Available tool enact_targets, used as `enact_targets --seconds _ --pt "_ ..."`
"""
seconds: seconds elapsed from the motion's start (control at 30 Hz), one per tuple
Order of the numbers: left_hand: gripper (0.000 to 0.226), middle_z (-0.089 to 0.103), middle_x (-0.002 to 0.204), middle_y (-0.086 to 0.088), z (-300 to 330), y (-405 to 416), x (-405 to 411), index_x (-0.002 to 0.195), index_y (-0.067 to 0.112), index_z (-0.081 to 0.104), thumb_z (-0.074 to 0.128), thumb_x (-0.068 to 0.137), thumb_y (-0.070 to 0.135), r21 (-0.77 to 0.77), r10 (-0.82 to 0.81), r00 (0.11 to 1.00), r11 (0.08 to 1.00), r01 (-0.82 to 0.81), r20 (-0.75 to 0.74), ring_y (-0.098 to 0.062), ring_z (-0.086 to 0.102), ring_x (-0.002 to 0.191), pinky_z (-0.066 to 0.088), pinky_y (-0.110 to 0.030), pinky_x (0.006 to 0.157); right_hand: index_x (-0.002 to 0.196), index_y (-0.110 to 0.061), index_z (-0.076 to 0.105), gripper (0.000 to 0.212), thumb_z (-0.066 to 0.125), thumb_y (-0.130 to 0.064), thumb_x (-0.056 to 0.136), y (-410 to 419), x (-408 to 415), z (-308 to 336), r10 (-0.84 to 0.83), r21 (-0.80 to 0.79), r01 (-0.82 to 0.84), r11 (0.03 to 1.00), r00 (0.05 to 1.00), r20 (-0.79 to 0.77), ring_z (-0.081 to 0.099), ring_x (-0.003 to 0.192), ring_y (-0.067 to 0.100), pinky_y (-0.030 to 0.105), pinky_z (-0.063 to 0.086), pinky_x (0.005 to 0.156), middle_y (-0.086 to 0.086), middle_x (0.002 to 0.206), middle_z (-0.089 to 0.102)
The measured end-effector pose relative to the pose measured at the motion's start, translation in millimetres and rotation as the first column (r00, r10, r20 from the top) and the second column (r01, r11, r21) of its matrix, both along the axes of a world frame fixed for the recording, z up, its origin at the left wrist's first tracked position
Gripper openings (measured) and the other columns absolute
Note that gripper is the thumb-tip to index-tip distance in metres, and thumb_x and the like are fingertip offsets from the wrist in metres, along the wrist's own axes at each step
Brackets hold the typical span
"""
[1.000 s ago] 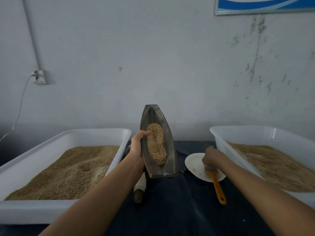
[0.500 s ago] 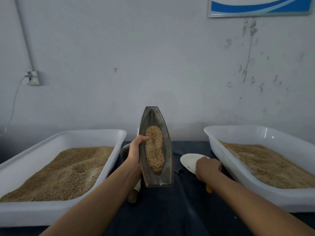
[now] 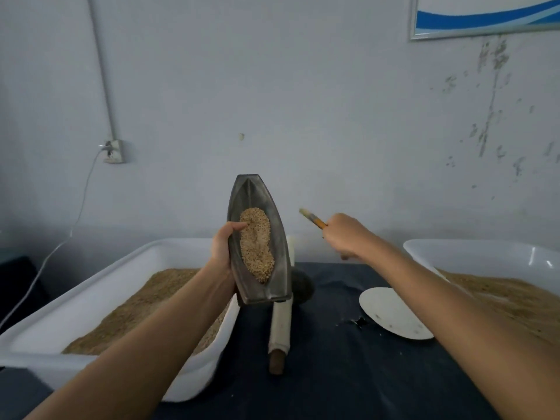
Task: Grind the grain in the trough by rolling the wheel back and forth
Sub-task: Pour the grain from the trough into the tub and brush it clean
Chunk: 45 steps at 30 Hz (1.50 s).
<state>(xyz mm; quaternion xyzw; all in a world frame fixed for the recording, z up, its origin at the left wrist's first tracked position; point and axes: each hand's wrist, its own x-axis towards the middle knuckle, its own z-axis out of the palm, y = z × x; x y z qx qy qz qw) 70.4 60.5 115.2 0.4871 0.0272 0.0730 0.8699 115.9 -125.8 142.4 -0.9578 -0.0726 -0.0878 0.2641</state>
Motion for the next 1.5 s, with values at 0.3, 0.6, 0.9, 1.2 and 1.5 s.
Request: enact_targets --seconds 0.3,0.6,0.9,1.2,1.5 --pt "0.029 0.062 0.084 -0.013 -11 68 15 0.110 0.003 0.057 0.048 0.090 0.023 0.035 0.118 0.990 0.993 -0.116 -0.073 -0.028 0.057 0.071 0.046 -0.036 0.062 0.124 -0.009 0.060 0.030 0.053 -0.007 0.095 75 1 9 0.377 0.333 -0.430 0.839 0.901 0.214 0.053 0.052 0.012 0.014 0.037 0.038 0.005 0.084 0.059" --pt "0.039 0.072 0.088 -0.015 -38 102 41 0.102 0.003 0.067 0.048 0.095 0.036 0.047 0.153 0.988 0.987 -0.152 -0.015 -0.029 0.065 0.079 0.051 -0.038 0.075 0.118 -0.008 0.066 0.029 0.065 -0.010 0.089 133 26 -9 0.493 0.147 -0.510 0.848 0.859 0.139 0.054 0.054 0.010 0.022 0.049 0.054 0.007 0.088 0.064" --pt "0.043 0.071 0.091 -0.019 -35 118 54 0.105 0.001 0.066 0.050 0.092 0.039 0.048 0.134 0.988 0.990 -0.131 -0.077 -0.031 0.067 0.076 0.051 -0.039 0.072 0.113 -0.009 0.070 0.024 0.062 -0.011 0.091 158 41 -18 0.550 0.019 -0.552 0.833 0.832 0.070 0.048 0.051 0.008 0.016 0.038 0.046 -0.001 0.079 0.060" --pt "0.039 0.072 0.087 -0.015 -50 129 64 0.101 0.004 0.069 0.053 0.090 0.038 0.121 0.163 0.983 0.981 -0.152 -0.087 -0.028 0.067 0.072 0.051 -0.037 0.070 0.117 -0.009 0.067 0.025 0.060 -0.012 0.093 158 48 -14 0.603 0.003 -0.609 0.793 0.785 -0.145 0.041 0.045 0.008 0.016 0.035 0.039 0.006 0.072 0.058" --pt "0.034 0.066 0.081 -0.015 -59 134 70 0.107 0.007 0.064 0.056 0.088 0.034 0.187 0.231 0.967 0.960 -0.209 -0.109 -0.029 0.061 0.066 0.049 -0.036 0.064 0.116 -0.009 0.068 0.024 0.060 -0.012 0.093 141 47 -2 0.623 -0.017 -0.631 0.775 0.769 -0.144 0.043 0.042 0.003 0.014 0.035 0.039 0.002 0.071 0.060"
